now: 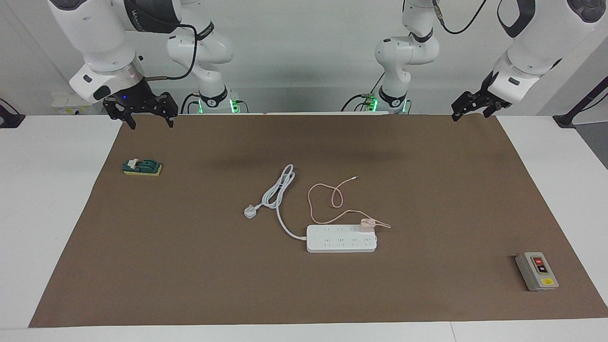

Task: Plug charger into power strip

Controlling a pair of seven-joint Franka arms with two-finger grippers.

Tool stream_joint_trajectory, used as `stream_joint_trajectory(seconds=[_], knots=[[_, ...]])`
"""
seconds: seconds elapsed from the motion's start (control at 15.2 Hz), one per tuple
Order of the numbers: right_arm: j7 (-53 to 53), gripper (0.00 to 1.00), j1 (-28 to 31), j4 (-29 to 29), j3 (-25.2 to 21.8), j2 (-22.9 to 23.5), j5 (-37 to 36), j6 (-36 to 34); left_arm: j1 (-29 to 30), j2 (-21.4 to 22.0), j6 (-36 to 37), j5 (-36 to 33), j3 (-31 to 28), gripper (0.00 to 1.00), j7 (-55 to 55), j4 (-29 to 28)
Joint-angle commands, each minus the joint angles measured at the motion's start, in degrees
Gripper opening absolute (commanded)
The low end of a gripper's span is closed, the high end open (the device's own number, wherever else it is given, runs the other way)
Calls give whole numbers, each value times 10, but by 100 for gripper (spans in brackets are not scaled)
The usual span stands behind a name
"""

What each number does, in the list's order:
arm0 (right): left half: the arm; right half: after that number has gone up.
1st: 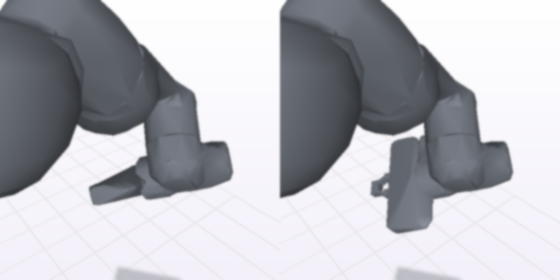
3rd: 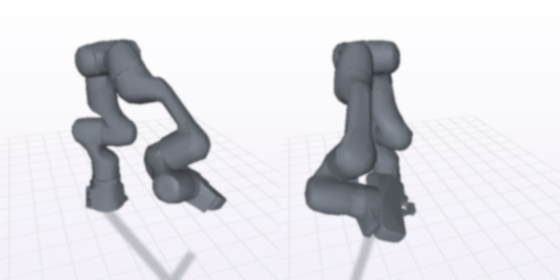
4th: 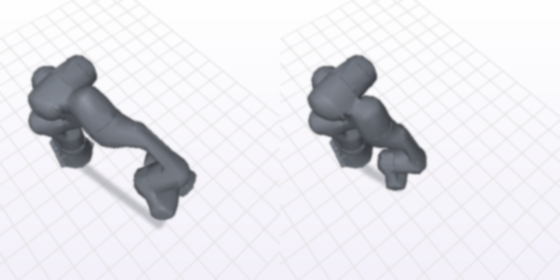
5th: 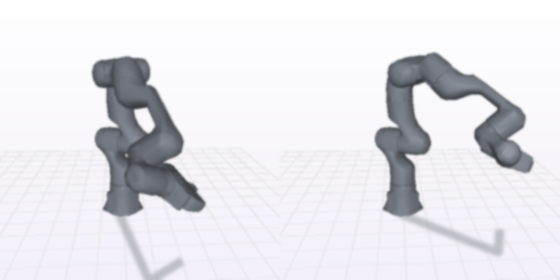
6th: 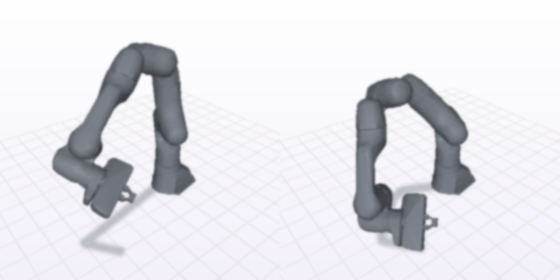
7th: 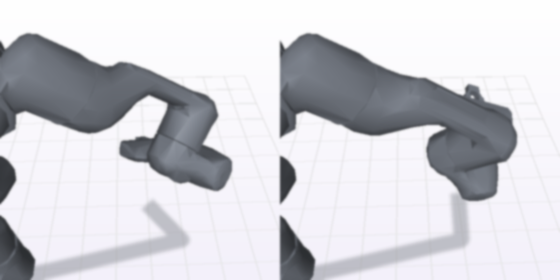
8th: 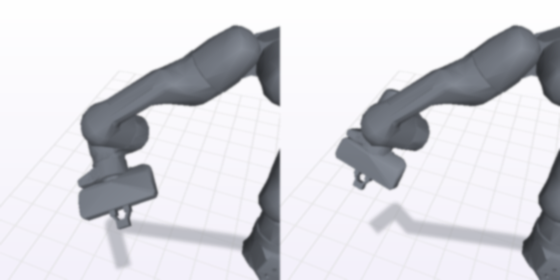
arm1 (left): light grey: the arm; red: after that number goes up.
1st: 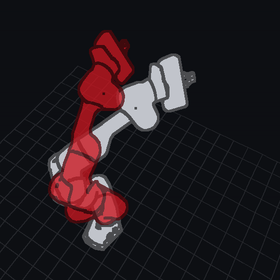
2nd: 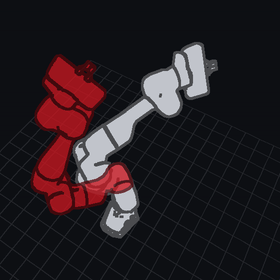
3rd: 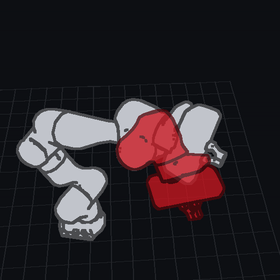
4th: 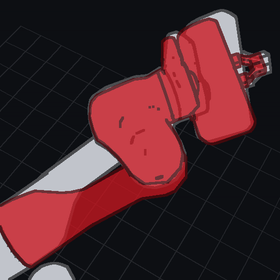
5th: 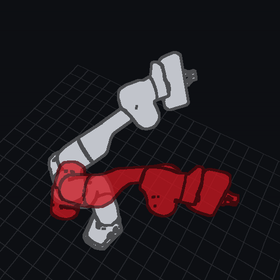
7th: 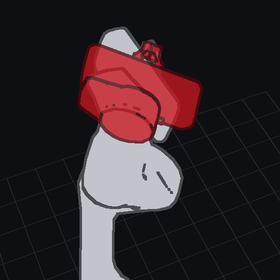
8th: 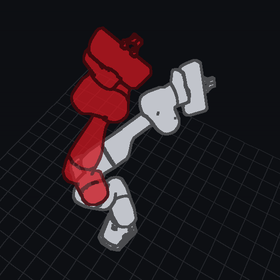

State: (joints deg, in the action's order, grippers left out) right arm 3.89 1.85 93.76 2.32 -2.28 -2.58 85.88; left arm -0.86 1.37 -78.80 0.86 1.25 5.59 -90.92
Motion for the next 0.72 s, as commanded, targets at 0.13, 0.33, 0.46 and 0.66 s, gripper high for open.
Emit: stream_joint_trajectory(seconds=[0.13,0.33,0.46,0.66], knots=[[8,100,10,14,3,-13,12,6,-7,-15,-12,4,-5,100,-1,14],[8,100,10,14,3,-13,12,6,-9,-17,-17,2,-6,100,-3,19],[8,100,10,14,3,-13,12,6,-10,-16,-14,2,-6,100,-7,16],[8,100,10,14,3,-13,12,6,-13,-15,-13,3,-4,100,-10,16]])
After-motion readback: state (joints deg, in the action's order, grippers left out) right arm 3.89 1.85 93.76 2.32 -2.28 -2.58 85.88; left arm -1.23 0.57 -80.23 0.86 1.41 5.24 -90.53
